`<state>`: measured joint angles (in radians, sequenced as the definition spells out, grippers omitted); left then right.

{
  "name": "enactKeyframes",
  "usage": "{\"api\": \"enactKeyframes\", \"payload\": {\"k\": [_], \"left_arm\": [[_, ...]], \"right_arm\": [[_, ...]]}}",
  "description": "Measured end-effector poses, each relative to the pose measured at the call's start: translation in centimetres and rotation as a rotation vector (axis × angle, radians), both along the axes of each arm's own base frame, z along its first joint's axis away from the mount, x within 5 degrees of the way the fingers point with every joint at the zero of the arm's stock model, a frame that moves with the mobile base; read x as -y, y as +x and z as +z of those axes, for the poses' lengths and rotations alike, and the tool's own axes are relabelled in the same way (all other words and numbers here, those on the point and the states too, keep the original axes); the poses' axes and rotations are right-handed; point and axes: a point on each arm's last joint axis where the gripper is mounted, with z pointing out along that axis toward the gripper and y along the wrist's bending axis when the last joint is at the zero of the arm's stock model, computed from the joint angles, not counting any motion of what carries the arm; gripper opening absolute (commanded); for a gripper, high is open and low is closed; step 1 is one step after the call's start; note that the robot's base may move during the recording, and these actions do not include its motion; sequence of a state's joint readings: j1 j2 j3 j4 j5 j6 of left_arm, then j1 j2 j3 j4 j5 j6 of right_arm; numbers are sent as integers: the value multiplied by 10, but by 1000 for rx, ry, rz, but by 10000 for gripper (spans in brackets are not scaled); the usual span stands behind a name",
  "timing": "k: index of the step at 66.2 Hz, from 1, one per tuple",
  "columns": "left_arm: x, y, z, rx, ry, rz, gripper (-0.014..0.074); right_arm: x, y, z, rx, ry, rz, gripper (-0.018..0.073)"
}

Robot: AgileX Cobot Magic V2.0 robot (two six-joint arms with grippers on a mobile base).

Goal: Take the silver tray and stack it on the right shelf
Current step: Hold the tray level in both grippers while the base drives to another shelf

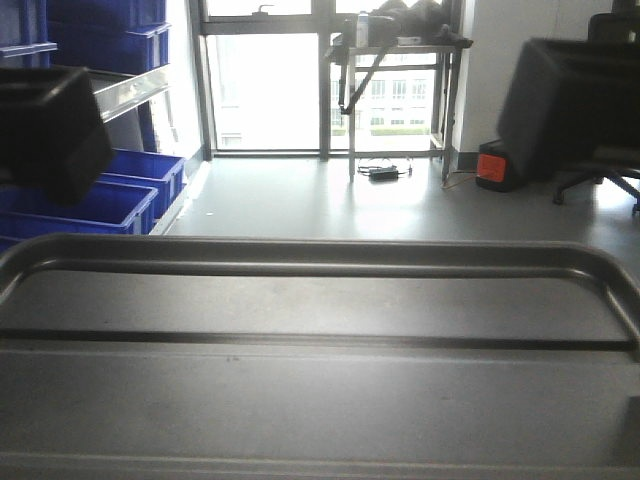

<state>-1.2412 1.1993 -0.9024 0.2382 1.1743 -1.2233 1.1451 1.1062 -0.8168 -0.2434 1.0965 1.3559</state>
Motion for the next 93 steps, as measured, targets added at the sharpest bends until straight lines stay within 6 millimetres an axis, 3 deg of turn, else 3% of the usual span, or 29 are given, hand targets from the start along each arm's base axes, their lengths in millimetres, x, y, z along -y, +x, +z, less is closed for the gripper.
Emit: {"api": "enactKeyframes", "payload": {"k": [93], "left_arm": [[0,0,0,-1,2,1,-98]], "right_arm": [[0,0,0,-1,2,0,72]]}}
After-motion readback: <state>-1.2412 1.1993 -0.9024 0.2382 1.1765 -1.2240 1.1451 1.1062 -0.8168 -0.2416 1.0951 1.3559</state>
